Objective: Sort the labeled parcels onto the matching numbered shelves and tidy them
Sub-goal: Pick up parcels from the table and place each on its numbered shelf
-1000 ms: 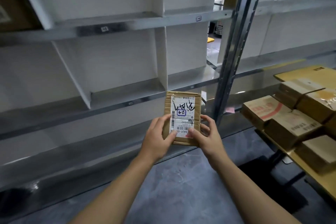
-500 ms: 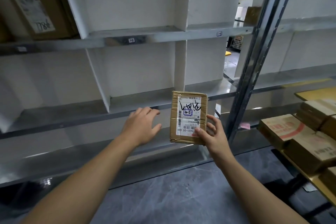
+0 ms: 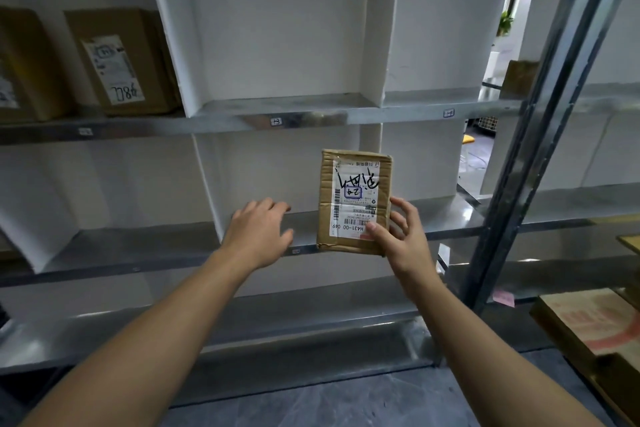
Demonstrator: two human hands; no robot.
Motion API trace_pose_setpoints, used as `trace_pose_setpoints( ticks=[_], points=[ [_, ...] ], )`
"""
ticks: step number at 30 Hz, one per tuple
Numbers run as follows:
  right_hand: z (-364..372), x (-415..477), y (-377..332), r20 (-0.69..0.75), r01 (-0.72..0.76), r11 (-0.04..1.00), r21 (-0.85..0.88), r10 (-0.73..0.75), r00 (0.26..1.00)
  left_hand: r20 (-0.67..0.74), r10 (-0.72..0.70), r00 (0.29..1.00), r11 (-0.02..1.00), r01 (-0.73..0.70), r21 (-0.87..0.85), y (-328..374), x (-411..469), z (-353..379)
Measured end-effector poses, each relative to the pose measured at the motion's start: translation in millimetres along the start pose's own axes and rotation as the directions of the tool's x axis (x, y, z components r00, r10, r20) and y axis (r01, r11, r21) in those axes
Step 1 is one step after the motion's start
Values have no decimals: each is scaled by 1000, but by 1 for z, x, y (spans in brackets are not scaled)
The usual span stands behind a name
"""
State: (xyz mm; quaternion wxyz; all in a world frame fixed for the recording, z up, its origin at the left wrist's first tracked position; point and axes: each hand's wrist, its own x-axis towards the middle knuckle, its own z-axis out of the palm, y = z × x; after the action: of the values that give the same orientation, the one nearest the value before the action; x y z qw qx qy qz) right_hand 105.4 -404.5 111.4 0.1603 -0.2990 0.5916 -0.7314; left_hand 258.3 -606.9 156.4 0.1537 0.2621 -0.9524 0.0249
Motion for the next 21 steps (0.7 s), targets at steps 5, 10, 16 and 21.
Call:
trace_pose_setpoints(
  ticks=[5,10,16,21],
  points=[
    [-1,35,-9,73,46,999,17,-47,996,-49,-27,998,1000,27,-1,1,23,-5],
    [-5,57,-2,89,67,997,28,-69,994,-12,-85,996,996,85,-2,-2,27,8],
    [-2,72,18,146,43,999,21,-46,988,-4,-174,985,984,174,27,-12,19,22],
    [20,77,36,210,22,1000,-1,-21,977,22,-257,966,964,255,71,-27,0,31]
  ],
)
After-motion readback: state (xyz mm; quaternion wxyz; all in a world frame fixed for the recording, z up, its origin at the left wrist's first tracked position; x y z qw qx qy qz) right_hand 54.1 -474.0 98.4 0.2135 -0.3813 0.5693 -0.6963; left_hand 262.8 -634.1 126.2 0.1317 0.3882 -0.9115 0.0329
